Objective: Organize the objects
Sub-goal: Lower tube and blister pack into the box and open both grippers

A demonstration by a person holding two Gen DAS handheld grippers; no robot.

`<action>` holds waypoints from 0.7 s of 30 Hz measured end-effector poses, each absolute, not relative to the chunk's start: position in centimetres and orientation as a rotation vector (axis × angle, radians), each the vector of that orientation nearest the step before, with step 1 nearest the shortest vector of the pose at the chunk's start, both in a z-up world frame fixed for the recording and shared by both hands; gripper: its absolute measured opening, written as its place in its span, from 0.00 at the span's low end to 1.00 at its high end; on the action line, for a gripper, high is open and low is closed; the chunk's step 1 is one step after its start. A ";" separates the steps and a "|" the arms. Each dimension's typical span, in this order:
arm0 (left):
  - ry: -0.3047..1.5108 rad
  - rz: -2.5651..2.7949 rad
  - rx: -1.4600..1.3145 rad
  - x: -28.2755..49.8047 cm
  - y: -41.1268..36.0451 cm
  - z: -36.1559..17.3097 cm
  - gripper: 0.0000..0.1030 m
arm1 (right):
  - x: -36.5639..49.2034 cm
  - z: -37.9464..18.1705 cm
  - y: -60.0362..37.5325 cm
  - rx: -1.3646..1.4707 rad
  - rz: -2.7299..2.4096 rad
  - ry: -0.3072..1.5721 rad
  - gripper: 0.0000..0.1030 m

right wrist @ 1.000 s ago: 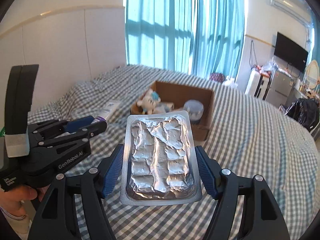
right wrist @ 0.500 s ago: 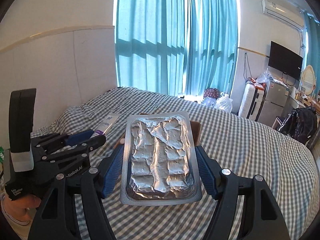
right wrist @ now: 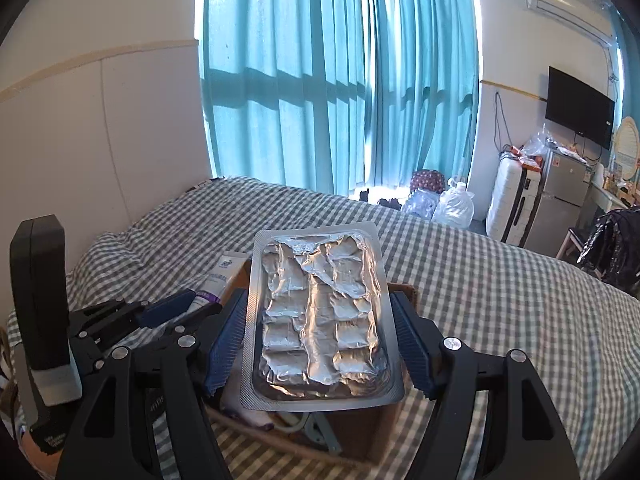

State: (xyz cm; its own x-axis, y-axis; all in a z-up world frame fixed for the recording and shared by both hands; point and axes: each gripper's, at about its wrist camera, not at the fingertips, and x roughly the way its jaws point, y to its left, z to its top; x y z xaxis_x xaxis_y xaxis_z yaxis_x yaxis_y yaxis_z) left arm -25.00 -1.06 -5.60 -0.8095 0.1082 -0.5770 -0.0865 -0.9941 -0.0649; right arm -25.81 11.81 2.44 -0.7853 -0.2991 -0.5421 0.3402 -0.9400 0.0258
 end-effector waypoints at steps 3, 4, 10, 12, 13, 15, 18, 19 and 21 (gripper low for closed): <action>-0.078 2.858 -0.958 -26.1 -0.9 -7.3 0.25 | -29.2 0.3 11.6 0.849 -2.678 0.084 0.67; -0.085 2.850 -0.961 -26.4 -0.8 -7.7 0.25 | -30.0 -0.2 11.6 0.868 -2.688 0.075 0.67; -0.075 2.824 -0.966 -26.8 0.4 -8.2 0.25 | -32.7 -2.9 11.8 0.923 -2.701 0.027 0.68; -0.071 2.813 -0.971 -26.5 0.8 -8.4 0.26 | -32.8 -3.0 12.1 0.928 -2.709 0.005 0.68; -0.062 2.811 -0.976 -26.4 0.9 -8.4 0.26 | -32.7 -2.8 12.2 0.926 -2.708 -0.009 0.68; -0.051 2.810 -0.985 -26.0 1.0 -8.3 0.27 | -32.2 -2.3 12.5 0.915 -2.701 -0.042 0.75; -0.065 2.807 -0.991 -25.5 0.8 -7.9 0.30 | -30.8 -1.4 12.8 0.910 -2.717 -0.021 0.83; -0.067 2.811 -0.994 -25.3 0.8 -7.8 0.33 | -30.3 -1.1 12.8 0.909 -2.716 -0.005 0.84; -0.083 2.818 -0.992 -24.8 0.8 -7.3 0.47 | -28.5 -0.1 13.4 0.887 -2.730 0.029 0.84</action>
